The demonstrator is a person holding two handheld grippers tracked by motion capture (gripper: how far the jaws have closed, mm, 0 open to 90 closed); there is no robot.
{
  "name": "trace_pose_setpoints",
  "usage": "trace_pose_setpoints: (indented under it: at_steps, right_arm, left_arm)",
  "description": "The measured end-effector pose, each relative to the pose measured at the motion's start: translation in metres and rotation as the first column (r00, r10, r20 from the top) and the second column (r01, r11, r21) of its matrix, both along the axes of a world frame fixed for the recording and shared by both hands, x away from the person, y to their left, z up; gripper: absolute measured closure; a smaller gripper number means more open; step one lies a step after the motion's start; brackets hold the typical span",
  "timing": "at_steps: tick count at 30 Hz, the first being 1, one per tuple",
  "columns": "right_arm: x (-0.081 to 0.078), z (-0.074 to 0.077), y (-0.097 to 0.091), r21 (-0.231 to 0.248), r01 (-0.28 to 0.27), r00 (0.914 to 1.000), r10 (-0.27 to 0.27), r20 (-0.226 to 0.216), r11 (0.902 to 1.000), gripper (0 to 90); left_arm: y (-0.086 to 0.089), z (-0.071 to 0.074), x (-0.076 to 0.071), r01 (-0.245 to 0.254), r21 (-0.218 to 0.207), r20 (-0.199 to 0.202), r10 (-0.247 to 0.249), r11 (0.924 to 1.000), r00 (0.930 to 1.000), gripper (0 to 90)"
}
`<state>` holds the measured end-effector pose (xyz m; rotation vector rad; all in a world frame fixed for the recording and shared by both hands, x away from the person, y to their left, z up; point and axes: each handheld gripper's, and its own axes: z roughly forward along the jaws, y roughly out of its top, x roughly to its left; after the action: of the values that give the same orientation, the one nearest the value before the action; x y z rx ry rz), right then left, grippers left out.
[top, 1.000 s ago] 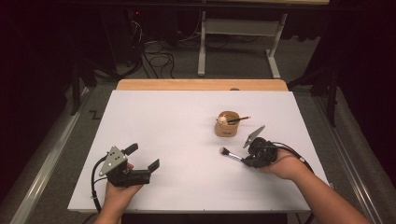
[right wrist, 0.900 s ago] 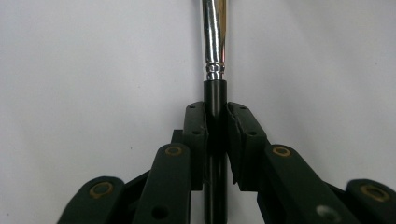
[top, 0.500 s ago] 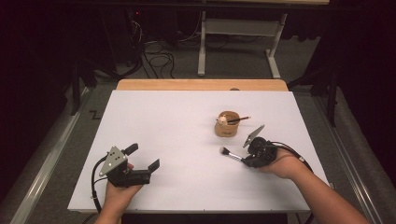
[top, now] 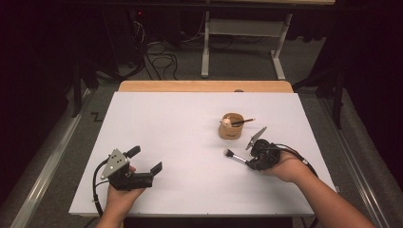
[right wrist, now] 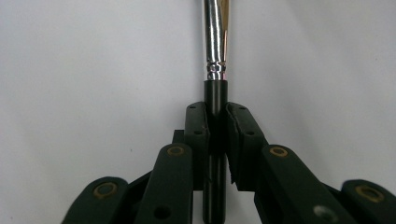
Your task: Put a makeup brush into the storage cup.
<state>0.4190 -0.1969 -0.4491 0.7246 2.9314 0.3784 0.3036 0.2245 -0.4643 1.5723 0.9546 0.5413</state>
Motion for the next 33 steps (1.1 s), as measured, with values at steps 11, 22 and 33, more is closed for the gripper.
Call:
trace_pose_setpoints:
  at_steps: [11,22,33]
  right_arm:
    - [-0.011,0.013,-0.013,0.086,0.046,0.9973,-0.051,0.053,0.9953,81.0]
    - [-0.024,0.011,-0.027,0.197,0.089,0.9868,-0.114,0.115,0.9763,80.9]
    - [-0.034,0.004,-0.039,0.338,0.129,0.9637,-0.198,0.179,0.9323,80.8]
  left_arm:
    - [0.000,0.000,0.000,-0.003,0.003,0.001,0.003,1.0000,1.0000,0.5]
    - [-0.001,-0.001,0.000,-0.004,0.013,-0.005,0.004,0.9999,1.0000,0.5]
    - [-0.001,-0.001,0.000,-0.010,0.012,-0.006,0.010,0.9999,0.9999,0.5]
